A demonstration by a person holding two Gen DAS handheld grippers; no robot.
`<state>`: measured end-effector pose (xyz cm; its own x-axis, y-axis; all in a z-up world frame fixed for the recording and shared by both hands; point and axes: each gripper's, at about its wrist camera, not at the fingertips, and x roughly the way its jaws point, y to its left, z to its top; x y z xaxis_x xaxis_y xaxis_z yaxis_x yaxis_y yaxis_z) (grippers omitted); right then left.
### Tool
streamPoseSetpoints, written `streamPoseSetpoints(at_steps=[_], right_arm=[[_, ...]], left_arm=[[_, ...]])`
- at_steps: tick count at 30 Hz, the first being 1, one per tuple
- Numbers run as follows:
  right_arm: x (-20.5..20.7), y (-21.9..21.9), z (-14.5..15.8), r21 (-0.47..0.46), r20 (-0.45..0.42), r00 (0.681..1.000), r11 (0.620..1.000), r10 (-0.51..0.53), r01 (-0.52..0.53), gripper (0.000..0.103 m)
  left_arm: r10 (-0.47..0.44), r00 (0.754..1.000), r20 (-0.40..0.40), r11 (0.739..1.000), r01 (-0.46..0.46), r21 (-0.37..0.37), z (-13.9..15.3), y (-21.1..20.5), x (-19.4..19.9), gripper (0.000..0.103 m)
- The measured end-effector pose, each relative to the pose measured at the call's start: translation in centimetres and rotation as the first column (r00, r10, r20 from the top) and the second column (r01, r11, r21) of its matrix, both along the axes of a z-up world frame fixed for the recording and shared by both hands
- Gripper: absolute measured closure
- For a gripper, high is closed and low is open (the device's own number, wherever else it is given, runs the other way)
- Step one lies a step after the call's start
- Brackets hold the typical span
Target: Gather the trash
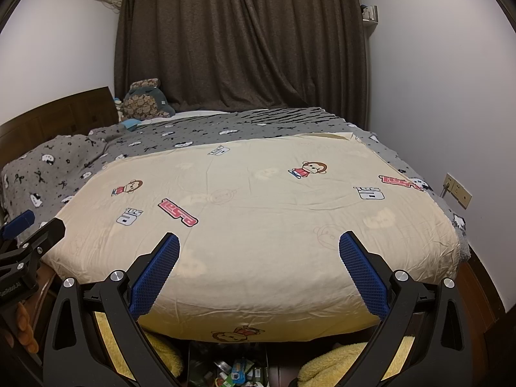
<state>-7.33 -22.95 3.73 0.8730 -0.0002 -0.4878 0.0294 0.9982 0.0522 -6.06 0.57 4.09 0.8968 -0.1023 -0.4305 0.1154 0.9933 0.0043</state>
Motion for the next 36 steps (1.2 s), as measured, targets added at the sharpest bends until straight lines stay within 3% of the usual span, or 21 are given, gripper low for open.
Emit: streamPoseSetpoints(at_steps=[24, 36], right_arm=[[0.18, -0.11, -0.39, 0.001, -0.007, 1.000, 1.000, -0.006, 0.006, 0.004], [0.26, -0.13, -0.40, 0.000, -0.008, 1.000, 1.000, -0.005, 0.005, 0.004]], left_arm=[[0.036, 0.999, 0.023, 0.999, -0.037, 0.023, 0.00, -0.69, -0.50, 0.008], [0.031, 1.000, 0.002, 1.000, -0.031, 0.001, 0.42, -0.21, -0.12, 0.008]])
